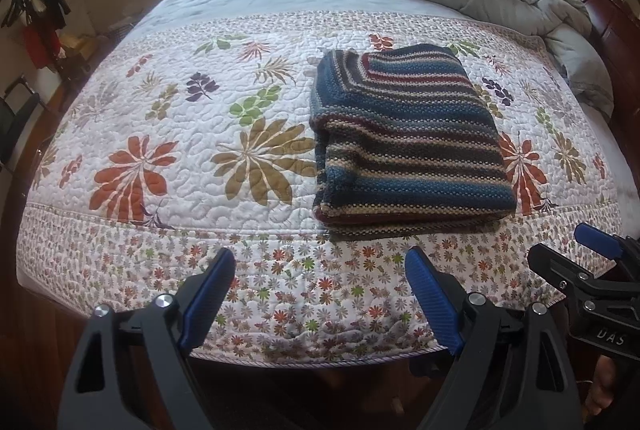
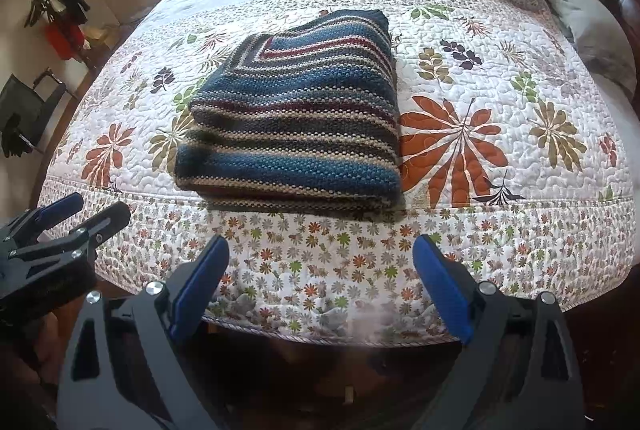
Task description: Fold small clothes
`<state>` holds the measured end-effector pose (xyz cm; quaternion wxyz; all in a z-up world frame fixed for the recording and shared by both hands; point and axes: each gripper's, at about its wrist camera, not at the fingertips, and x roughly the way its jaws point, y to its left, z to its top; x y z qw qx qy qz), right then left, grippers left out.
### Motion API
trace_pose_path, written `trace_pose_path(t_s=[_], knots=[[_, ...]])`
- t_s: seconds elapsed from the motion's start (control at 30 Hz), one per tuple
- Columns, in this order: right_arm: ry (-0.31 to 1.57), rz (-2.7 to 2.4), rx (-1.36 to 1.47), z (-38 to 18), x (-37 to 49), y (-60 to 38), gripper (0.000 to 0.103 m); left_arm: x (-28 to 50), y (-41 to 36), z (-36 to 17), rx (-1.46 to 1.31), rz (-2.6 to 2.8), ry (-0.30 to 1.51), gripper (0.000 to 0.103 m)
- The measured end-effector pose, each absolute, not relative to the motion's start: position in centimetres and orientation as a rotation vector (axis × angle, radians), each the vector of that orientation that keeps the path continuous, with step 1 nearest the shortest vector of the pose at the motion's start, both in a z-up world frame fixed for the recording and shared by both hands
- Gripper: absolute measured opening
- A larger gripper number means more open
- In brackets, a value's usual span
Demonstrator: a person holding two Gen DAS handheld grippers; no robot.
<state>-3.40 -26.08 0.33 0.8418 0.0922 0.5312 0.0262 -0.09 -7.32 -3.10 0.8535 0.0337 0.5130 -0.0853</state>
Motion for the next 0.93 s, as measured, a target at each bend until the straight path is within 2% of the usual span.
trace_pose_path(t_s=[0.93], knots=[[1.132,0.049,0.210,-0.14,-3.40,-26.32,0.093,-0.05,-7.51,-3.55,0.047,-0.202,1.108,0.087]])
